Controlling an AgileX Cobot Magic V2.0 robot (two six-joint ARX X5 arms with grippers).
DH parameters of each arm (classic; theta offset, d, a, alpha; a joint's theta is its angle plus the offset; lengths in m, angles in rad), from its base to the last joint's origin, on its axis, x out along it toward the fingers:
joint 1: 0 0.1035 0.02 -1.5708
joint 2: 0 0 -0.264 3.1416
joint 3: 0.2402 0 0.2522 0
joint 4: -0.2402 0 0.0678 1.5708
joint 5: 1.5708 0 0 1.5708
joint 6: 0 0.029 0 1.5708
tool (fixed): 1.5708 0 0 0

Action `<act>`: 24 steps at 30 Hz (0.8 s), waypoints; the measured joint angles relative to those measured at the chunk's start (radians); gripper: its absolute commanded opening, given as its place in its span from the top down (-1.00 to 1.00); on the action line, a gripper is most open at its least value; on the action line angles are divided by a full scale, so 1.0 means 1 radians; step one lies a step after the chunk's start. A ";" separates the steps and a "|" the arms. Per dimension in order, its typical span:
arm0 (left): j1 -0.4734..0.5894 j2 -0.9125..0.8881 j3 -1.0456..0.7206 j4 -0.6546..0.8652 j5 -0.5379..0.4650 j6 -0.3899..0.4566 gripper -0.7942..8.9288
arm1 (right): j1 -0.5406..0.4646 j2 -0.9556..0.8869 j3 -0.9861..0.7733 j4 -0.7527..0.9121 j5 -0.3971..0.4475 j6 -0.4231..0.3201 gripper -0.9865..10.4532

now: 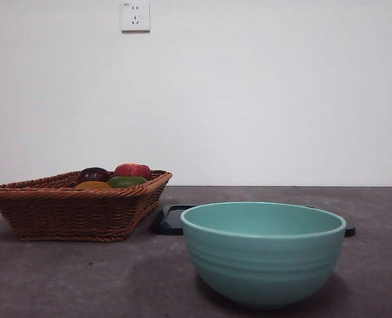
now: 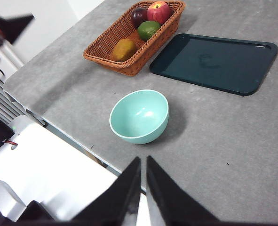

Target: Pick up the wifruite, put it on the bowl, pick up the plate, put it on desk

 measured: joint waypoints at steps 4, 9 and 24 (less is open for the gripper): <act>0.000 -0.074 -0.129 -0.011 -0.153 -0.059 0.80 | 0.000 0.000 0.000 0.000 0.000 0.000 0.80; -0.006 -0.140 -0.197 -0.006 -0.177 -0.084 0.80 | 0.000 0.000 0.000 0.000 0.000 0.000 0.80; -0.016 -0.159 -0.211 -0.032 -0.242 -0.079 0.80 | 0.000 0.000 0.000 0.000 0.000 0.000 0.80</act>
